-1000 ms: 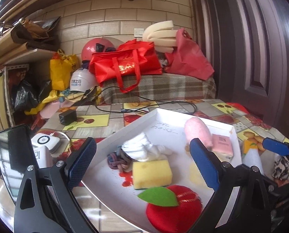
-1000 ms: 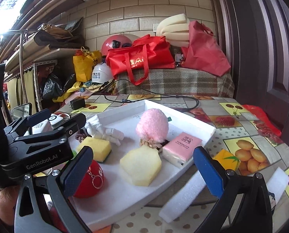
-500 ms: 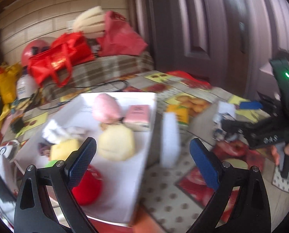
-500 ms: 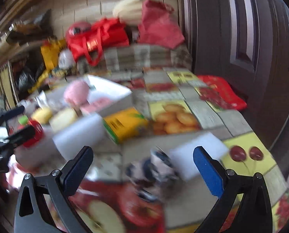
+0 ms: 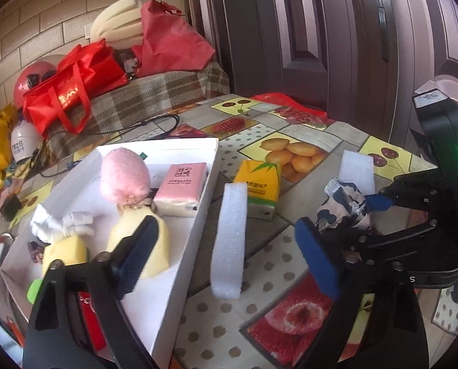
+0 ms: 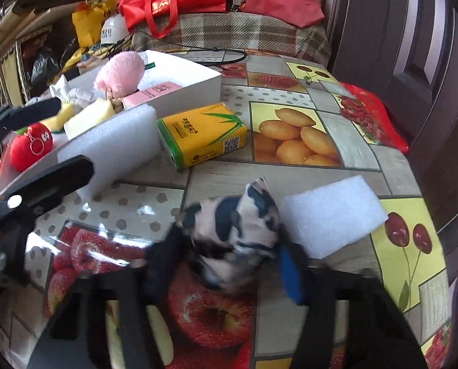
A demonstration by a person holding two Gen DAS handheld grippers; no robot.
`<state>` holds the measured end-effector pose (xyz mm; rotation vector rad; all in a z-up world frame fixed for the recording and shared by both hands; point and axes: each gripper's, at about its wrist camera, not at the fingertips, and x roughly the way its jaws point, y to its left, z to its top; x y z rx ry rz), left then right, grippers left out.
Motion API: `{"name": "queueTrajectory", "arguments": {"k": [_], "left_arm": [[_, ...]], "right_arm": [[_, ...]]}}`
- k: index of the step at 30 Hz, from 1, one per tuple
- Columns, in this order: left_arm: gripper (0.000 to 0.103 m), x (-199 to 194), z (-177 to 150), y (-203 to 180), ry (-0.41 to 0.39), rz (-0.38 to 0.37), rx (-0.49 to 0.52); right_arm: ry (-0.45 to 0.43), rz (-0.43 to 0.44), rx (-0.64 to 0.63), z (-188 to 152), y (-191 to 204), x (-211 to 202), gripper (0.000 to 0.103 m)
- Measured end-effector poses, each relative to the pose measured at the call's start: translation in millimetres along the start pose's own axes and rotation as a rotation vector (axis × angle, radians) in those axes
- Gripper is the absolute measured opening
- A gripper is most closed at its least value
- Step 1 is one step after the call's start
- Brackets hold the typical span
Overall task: Organize soft objects
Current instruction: 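Grasp the cow-print pouch with the right tool while the left tool grasps the white foam strip, then carry the cow-print pouch and foam strip over the white tray with both tools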
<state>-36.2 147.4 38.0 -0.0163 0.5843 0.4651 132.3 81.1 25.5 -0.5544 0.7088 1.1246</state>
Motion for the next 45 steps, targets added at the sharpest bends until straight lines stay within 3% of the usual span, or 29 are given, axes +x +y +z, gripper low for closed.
{"name": "queueTrajectory", "arguments": {"k": [1,2,7,11,15,17,19,21,25,29,32,34,37,41,45], "left_arm": [[0.069,1.2,0.6,-1.0,0.004,-0.010,0.006],[0.065,3.2,0.8,-2.3,0.014,-0.015,0.012],[0.065,14.5,0.2,-4.4,0.070,-0.015,0.016],[0.065,20.3,-1.5,-18.5,0.103,-0.048,0.086],[0.065,30.2,-3.5,-28.0,0.155,-0.023,0.137],[0.051,40.0,-4.5,-22.7,0.203,-0.035,0.113],[0.028,47.7,-5.4,-13.2,0.241,-0.037,0.069],[0.019,46.7,-5.4,-7.2,0.232,-0.035,0.043],[0.019,30.8,-3.1,-9.2,0.154,-0.058,0.051],[0.019,-9.4,-3.9,-19.0,-0.046,-0.046,0.110],[0.019,-41.1,-10.2,-14.8,-0.187,-0.037,0.096],[0.019,-55.8,-17.0,-7.6,-0.212,-0.057,0.062],[0.019,-80.1,-30.1,6.1,-0.253,-0.033,0.028],[0.019,-99.7,-42.5,35.5,-0.282,0.055,-0.043],[0.019,-98.4,-48.5,76.5,-0.264,0.149,-0.186]], "right_arm": [[-0.010,0.021,0.008,-1.6,-1.9,-2.9,0.042],[-0.023,0.030,0.017,-3.1,-3.7,-6.1,0.042],[-0.058,0.051,0.082,-2.8,-15.2,-12.5,0.042],[-0.055,0.082,0.139,-2.5,-26.3,-11.1,0.042],[-0.052,0.107,0.180,-3.7,-33.9,-10.2,0.042],[-0.052,0.109,0.180,-3.7,-33.2,-10.5,0.042],[-0.053,0.108,0.175,-2.6,-32.7,-10.0,0.042],[-0.057,0.108,0.169,-3.0,-32.1,-11.2,0.042],[-0.098,0.096,0.154,-3.3,-31.0,-18.5,0.042],[-0.199,0.074,0.130,-6.1,-26.4,-36.9,0.042],[-0.312,0.054,0.117,-12.2,-23.0,-57.2,0.042],[-0.386,0.044,0.113,-18.8,-21.3,-70.7,0.042],[-0.420,0.032,0.112,-23.6,-18.4,-78.5,0.042],[-0.411,0.003,0.062,-19.6,-7.1,-75.7,0.042],[-0.397,0.009,0.041,-16.2,1.8,-72.0,0.042]]}}
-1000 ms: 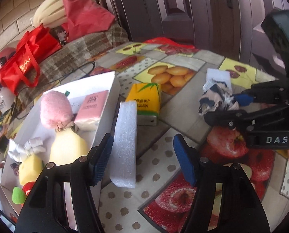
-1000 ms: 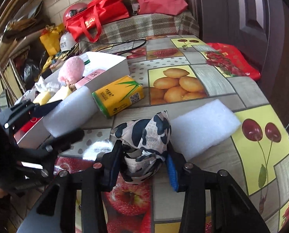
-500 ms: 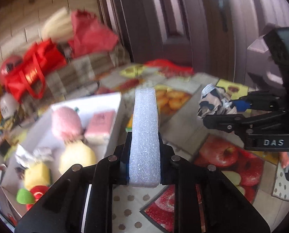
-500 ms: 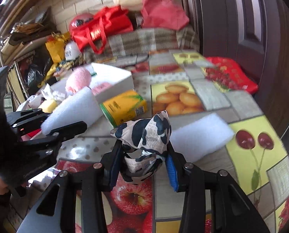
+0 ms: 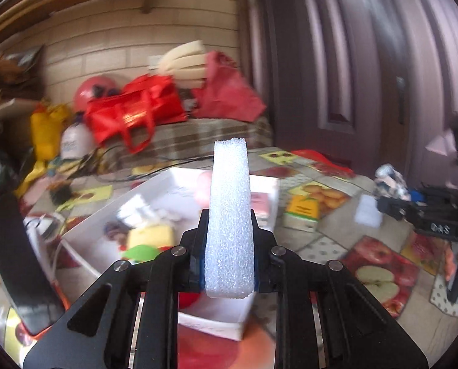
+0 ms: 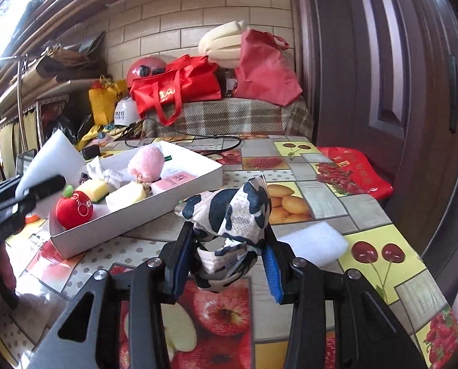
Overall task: Organize soft objects
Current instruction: 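Carry the cow-print pouch and foam strip over the white tray with both tools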
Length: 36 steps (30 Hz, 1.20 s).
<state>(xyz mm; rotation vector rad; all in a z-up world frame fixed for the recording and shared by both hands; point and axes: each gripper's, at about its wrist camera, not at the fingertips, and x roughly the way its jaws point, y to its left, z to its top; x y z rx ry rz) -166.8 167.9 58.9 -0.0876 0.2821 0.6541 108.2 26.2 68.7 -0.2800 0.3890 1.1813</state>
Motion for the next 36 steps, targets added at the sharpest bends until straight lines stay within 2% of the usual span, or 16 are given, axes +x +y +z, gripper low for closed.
{"name": "queueTrajectory", "arguments": {"k": [3,13,21,30,36], "left_arm": [[0.019,3.8,-1.7,12.2,-0.001,0.042,-0.015],[0.020,26.9,-1.4,37.9,0.030,0.111,-0.031],[0.020,52.9,4.2,55.3,0.043,0.173,-0.064],[0.020,73.2,7.5,63.3,0.082,0.204,-0.084],[0.020,95.8,11.4,66.0,0.134,0.233,-0.061]], "right_arm": [[0.016,0.018,-0.008,1.7,7.3,5.5,0.042],[0.088,0.102,-0.045,12.0,47.2,43.3,0.042],[0.049,0.158,-0.058,25.3,83.6,63.6,0.042],[0.000,0.187,-0.071,42.3,119.2,89.7,0.042],[0.032,0.177,-0.046,54.2,127.4,120.1,0.042]]}}
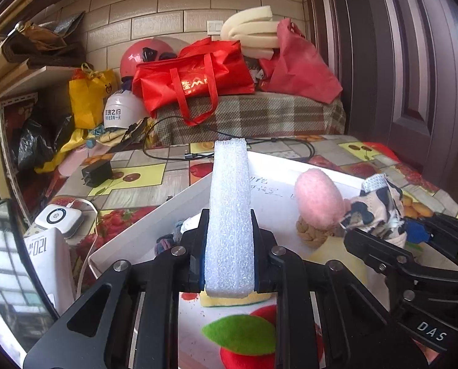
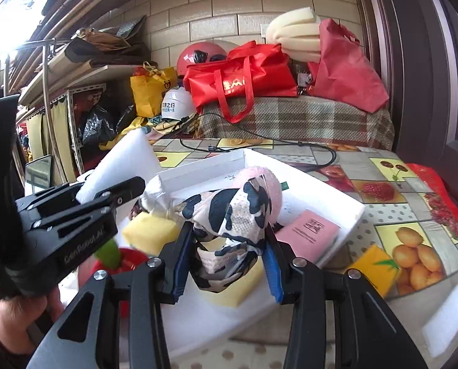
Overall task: Organize soft objects
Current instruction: 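Carry the cow-print pouch and foam strip over the white tray with both tools, then open both tools to drop the pouch and foam strip into the tray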
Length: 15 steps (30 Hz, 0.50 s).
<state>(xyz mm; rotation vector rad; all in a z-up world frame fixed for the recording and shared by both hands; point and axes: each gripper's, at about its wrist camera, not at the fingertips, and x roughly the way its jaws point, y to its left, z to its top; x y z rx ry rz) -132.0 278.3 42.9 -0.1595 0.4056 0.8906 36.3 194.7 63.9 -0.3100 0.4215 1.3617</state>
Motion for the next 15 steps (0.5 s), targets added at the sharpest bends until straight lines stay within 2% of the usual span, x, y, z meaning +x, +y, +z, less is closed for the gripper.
{"name": "queueTrajectory", "arguments": {"k": [5,8,11,13,14,15], "left_arm": [[0.020,15.4,2.8,-5.4,0.041,0.014,0.042],[0.020,19.9,3.3,-6.5,0.059,0.010,0.050],[0.020,20.2,3.6,-8.0,0.061,0.011,0.058],[0.022,18.1,3.9,-4.2,0.049,0.033,0.038],[0.026,17.0,4.5,-1.2,0.042,0.046,0.022],[0.049,15.7,4.8,1.5,0.037,0.053,0.010]], "right_arm": [[0.035,-0.024,0.001,4.0,1.4,15.3,0.043],[0.023,-0.027,0.015,2.9,-0.8,11.3,0.044],[0.024,-0.027,0.024,3.5,-3.6,11.3,0.052],[0.025,-0.033,0.034,3.8,-5.5,11.2,0.068],[0.025,-0.030,0.053,3.4,-9.2,10.8,0.074],[0.024,-0.031,0.071,3.4,-12.8,10.8,0.085]]}}
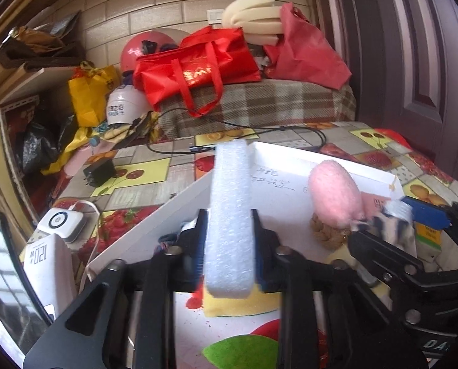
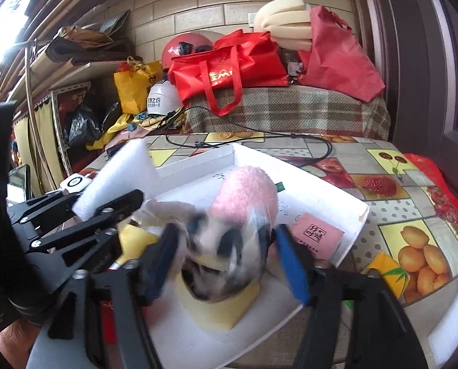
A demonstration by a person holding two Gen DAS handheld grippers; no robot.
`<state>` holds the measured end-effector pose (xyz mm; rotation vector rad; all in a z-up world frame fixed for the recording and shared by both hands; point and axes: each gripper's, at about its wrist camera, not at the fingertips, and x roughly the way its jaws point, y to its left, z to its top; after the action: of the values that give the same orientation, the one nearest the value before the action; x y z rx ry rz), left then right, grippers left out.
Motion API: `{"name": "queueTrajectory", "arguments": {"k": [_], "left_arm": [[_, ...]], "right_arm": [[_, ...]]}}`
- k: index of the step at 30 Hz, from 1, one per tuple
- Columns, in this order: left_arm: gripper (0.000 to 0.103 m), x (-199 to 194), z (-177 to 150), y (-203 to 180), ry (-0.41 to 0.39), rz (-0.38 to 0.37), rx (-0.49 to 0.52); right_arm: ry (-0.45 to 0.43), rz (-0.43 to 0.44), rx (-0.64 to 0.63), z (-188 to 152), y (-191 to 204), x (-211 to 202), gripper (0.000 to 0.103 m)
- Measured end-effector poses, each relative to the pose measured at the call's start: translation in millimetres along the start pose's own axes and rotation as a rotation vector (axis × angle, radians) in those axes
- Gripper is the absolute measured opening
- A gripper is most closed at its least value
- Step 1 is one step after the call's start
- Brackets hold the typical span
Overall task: Organize soft objects
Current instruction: 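Open both tools to drop the pouch and foam strip into the tray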
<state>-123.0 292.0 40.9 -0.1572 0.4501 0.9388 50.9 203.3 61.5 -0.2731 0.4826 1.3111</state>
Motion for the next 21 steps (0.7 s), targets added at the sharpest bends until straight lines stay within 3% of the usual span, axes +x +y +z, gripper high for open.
{"name": "queueTrajectory", "arguments": {"k": [1,2,3,12,15,17,21], "left_arm": [[0.080,-1.3,-0.3,3.4,-0.007,0.009,-0.017],[0.090,-3.3,-0.6,9.1,-0.016,0.019,-0.046],[0.103,-4.7,-0.3,12.4,-0.023,0.021,-0.065],[0.103,-17.3,-1.7,17.2,-0.083,0.052,-0.090],[0.103,-27.9,-3.6,18.8,-0.137,0.055,-0.098],[0.103,-37.5,-5.2,19.1,-0.187,0.046,-0.101],[0.103,-46.0,-8.4,19.2,-0.190,-0.008,-0.112]], "right_arm": [[-0.004,0.002,0.017,0.4,-3.2,-0.5,0.090],[-0.011,0.002,0.031,0.2,-5.7,-2.0,0.092],[-0.020,0.002,0.044,0.1,-7.5,-3.7,0.101],[-0.047,-0.012,0.030,0.8,-4.2,-7.0,0.103],[-0.076,-0.018,0.020,-0.6,-2.6,-12.5,0.103],[-0.097,-0.048,0.005,-2.0,-0.5,-18.7,0.103],[-0.115,-0.090,-0.042,-9.2,-0.4,-35.0,0.103]]}}
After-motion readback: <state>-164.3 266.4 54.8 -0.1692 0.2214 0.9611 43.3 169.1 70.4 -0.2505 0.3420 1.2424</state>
